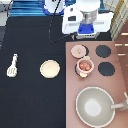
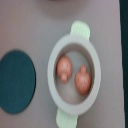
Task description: Take the lid off the pot, put the pot on the plate, and use the tool to push the pot to the front of the table.
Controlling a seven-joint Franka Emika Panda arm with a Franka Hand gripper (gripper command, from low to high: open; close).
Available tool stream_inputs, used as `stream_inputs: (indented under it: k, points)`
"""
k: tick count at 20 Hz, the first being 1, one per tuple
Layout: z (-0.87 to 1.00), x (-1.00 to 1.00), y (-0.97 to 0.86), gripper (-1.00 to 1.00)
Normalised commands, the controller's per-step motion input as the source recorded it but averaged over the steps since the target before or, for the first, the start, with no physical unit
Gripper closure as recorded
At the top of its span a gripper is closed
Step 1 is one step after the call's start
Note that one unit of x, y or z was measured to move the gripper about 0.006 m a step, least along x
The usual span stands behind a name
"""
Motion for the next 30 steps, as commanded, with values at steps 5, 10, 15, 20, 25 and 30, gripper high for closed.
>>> stream_inputs:
  k: [5, 10, 15, 20, 25, 30]
  points:
    - [0.19, 1.00, -0.10, -1.00]
    - [-0.19, 0.96, -0.25, -1.00]
    - [-0.54, 0.51, -0.11, -1.00]
    - [-0.47, 0.05, 0.03, -1.00]
    - [-0.36, 0.00, 0.07, -1.00]
    - [-0.44, -0.01, 0.01, -1.00]
